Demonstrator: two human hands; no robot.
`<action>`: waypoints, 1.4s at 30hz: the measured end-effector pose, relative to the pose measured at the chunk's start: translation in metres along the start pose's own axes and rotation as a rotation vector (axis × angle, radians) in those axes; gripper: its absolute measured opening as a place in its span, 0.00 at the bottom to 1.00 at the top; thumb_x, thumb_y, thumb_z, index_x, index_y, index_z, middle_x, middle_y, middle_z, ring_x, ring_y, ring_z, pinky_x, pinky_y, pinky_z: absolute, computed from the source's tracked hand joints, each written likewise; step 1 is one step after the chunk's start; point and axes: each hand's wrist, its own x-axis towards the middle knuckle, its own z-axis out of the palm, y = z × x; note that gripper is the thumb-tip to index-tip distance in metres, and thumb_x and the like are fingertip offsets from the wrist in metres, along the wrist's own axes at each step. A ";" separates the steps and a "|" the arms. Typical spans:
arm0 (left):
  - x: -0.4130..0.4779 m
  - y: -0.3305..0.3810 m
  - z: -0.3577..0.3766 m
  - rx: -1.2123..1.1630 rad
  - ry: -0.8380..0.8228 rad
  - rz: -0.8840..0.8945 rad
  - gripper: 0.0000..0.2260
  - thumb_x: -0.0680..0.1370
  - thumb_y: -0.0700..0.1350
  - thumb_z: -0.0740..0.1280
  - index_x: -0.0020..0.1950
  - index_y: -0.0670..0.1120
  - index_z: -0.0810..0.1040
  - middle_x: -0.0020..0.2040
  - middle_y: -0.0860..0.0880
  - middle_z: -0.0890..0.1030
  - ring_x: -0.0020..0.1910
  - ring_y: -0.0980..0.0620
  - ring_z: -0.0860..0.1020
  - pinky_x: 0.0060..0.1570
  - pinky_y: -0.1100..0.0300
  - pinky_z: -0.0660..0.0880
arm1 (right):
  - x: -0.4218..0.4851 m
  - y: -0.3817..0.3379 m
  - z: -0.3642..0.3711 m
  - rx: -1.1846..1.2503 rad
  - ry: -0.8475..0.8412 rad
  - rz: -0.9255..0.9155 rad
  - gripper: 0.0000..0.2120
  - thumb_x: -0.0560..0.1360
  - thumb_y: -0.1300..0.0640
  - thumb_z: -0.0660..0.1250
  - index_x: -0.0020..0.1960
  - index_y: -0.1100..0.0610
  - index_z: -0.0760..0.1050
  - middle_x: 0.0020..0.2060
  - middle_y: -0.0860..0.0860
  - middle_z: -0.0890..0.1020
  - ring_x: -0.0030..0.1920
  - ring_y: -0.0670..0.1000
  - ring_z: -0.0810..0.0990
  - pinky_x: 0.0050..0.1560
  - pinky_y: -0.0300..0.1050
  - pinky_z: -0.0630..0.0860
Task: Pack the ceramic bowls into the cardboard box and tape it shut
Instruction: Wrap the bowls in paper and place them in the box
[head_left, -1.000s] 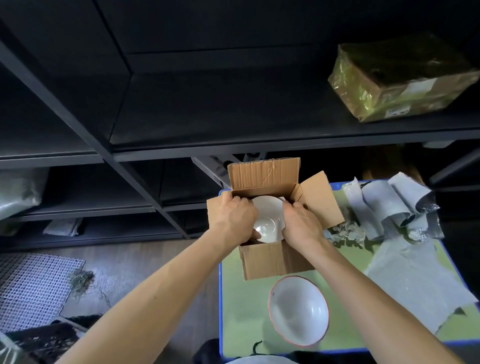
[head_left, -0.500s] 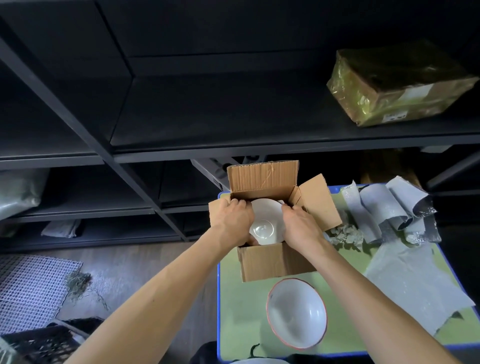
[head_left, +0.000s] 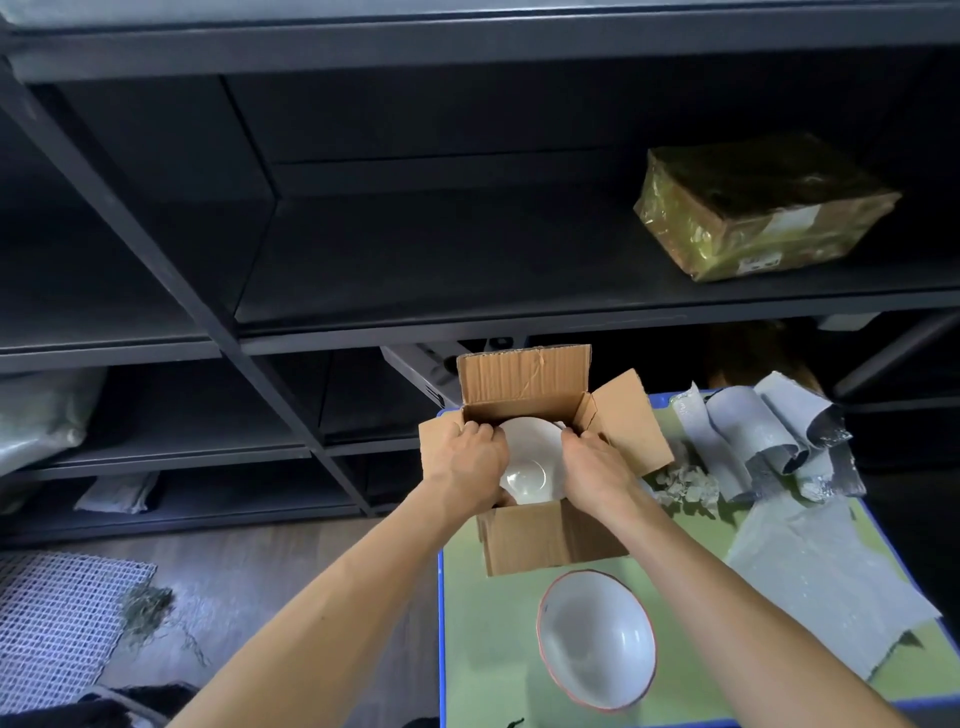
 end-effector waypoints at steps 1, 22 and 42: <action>-0.002 0.001 0.002 0.012 0.015 0.005 0.33 0.75 0.61 0.71 0.71 0.43 0.67 0.63 0.45 0.74 0.61 0.46 0.72 0.62 0.54 0.66 | -0.001 0.001 0.000 0.006 0.002 0.000 0.26 0.78 0.65 0.61 0.75 0.60 0.62 0.65 0.61 0.73 0.62 0.60 0.76 0.58 0.50 0.74; -0.072 0.075 0.002 -0.492 0.381 0.216 0.13 0.78 0.48 0.63 0.60 0.50 0.80 0.48 0.50 0.80 0.47 0.46 0.77 0.45 0.54 0.73 | -0.095 0.080 -0.008 0.410 0.262 -0.090 0.10 0.80 0.57 0.65 0.58 0.51 0.81 0.51 0.46 0.81 0.51 0.48 0.80 0.54 0.44 0.75; -0.014 0.256 0.036 -0.344 -0.039 0.414 0.17 0.82 0.50 0.62 0.70 0.48 0.73 0.62 0.45 0.78 0.61 0.43 0.75 0.59 0.50 0.73 | -0.178 0.255 0.068 0.422 0.022 0.374 0.16 0.81 0.55 0.59 0.66 0.49 0.75 0.61 0.48 0.80 0.59 0.49 0.79 0.58 0.45 0.74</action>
